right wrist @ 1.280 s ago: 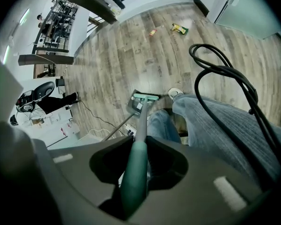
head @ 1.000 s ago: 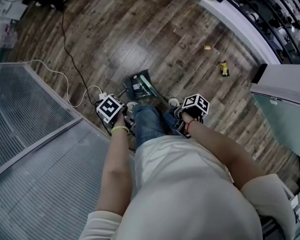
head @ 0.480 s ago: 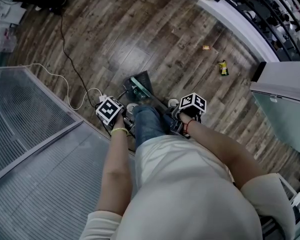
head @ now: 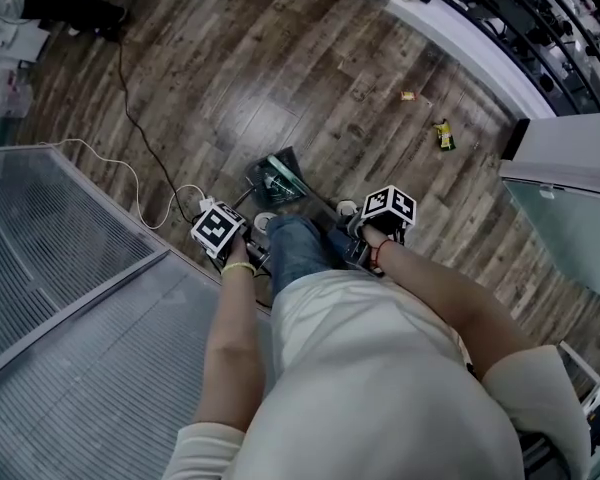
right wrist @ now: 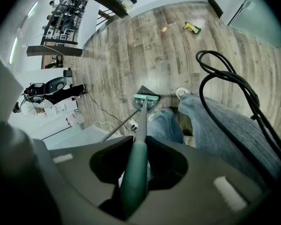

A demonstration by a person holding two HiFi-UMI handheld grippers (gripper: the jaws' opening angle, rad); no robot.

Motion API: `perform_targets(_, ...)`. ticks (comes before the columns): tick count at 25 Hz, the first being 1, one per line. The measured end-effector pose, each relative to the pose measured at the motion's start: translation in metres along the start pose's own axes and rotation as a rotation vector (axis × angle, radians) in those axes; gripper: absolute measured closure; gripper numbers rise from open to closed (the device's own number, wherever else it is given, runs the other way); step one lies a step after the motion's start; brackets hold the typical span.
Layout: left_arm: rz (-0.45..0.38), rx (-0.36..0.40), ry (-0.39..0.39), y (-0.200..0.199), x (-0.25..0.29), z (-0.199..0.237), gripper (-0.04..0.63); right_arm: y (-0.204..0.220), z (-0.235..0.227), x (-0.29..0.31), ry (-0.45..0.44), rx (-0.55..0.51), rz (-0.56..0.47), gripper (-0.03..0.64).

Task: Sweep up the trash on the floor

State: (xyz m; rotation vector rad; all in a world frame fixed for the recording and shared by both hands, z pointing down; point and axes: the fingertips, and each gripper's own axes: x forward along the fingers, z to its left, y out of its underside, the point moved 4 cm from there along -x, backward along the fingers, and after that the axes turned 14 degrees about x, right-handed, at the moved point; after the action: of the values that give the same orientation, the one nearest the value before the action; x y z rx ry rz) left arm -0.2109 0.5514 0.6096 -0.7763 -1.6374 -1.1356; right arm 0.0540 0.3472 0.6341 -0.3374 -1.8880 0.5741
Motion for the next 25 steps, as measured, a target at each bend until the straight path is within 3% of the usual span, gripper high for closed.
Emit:
perform_targets(11,-0.002,-0.025,0.021,0.001,-0.003,0.005,0.508,-0.019,-0.008,-0.019,-0.01,0.019,-0.058,0.522)
perform_targets(25,-0.013,-0.014,0.051,-0.007,-0.012,-0.012,0.508,-0.057,-0.017,-0.057,-0.103,0.097,-0.14,0.522)
